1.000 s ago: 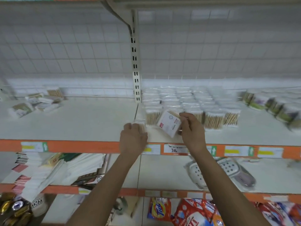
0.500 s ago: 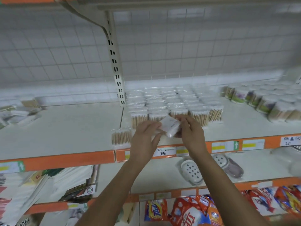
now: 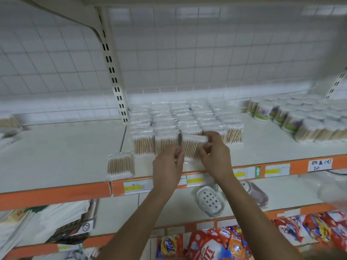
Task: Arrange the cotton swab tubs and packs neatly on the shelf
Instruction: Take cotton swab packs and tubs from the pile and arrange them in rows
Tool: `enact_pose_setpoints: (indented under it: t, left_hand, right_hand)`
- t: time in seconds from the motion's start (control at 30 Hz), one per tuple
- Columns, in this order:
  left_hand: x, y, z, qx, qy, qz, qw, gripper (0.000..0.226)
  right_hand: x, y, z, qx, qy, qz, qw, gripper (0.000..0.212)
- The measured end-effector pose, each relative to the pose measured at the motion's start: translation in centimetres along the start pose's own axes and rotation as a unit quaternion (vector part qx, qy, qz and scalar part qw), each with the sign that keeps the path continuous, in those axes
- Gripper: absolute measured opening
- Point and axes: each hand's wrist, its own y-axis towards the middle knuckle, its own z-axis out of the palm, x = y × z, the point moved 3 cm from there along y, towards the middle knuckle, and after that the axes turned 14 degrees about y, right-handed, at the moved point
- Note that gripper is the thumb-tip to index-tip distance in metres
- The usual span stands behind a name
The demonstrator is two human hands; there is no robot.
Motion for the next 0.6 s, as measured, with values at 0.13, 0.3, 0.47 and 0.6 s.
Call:
enact_pose_setpoints:
  t: [0.13, 0.3, 0.47, 0.6]
  left_hand:
    - [-0.9, -0.2, 1.0, -0.013, 0.035, -0.021, 0.999, 0.010]
    - [-1.4, -0.1, 1.3, -0.034, 0.061, -0.042, 0.997, 0.010]
    - [-1.2, -0.1, 0.6, -0.065, 0.023, -0.026, 0.997, 0.014]
    - [-1.4, 0.1, 0.4, -0.057, 0.000, -0.036, 0.998, 0.014]
  right_hand:
    - [-0.9, 1.0, -0.1, 0.027, -0.042, -0.050, 0.997, 0.044]
    - [-1.4, 1.7, -0.2, 0.036, -0.033, -0.078, 0.996, 0.044]
    - [-1.6, 2.4, -1.3, 0.030, 0.064, -0.080, 0.994, 0.023]
    - [-1.4, 3.0, -1.3, 0.019, 0.088, -0.074, 0.993, 0.019]
